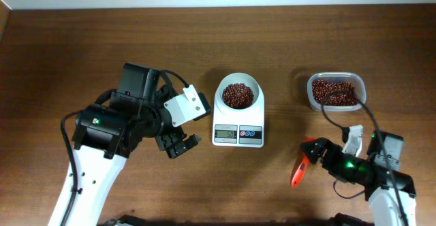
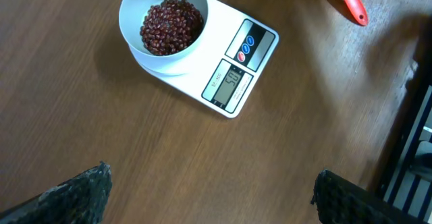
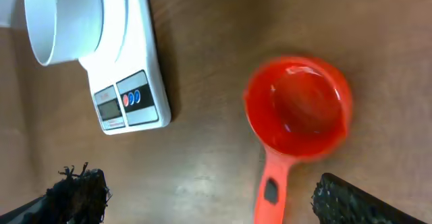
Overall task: Scoop and weigh 50g on scale
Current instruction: 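Open the right gripper to release the red scoop on the table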
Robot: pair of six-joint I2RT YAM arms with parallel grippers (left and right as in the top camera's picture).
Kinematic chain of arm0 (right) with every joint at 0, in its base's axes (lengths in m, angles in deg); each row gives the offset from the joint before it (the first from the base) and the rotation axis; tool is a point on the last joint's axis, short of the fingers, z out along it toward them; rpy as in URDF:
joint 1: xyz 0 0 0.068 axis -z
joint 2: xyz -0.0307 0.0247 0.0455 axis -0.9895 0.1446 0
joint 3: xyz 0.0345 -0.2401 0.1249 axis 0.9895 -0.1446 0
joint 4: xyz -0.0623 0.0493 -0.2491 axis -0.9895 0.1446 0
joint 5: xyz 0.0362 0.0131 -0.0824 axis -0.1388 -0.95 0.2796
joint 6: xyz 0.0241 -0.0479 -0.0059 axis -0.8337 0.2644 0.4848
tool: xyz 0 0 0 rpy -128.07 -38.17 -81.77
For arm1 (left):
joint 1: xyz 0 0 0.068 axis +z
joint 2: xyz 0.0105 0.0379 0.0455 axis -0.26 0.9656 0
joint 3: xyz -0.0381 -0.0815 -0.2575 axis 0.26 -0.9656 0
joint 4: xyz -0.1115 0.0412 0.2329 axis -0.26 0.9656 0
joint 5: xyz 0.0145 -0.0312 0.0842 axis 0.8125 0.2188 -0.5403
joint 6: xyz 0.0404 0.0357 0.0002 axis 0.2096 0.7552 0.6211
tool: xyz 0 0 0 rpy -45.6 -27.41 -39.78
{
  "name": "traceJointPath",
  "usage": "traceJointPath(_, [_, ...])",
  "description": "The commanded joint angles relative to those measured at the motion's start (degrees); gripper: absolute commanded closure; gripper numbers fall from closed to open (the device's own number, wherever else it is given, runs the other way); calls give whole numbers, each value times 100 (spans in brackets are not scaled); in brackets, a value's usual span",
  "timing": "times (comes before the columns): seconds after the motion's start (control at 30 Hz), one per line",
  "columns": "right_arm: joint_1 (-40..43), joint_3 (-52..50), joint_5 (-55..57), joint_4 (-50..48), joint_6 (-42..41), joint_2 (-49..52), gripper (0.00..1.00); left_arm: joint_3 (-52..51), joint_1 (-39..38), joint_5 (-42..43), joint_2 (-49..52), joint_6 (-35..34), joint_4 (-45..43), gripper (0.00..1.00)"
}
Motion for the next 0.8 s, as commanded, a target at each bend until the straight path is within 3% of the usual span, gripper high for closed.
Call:
traceJointPath(0.0, [-492,96,654,-168,90,-501,1,87,26,83,-20,114,7,1])
traceJointPath(0.2, [-1445,94,1692,-181,90,-1906,1,87,26,83,-20,114,7,1])
traceJointPath(0.77, [-1878,-271,2011,-2,87,-4094,1,87,26,83,-20,114,7,1])
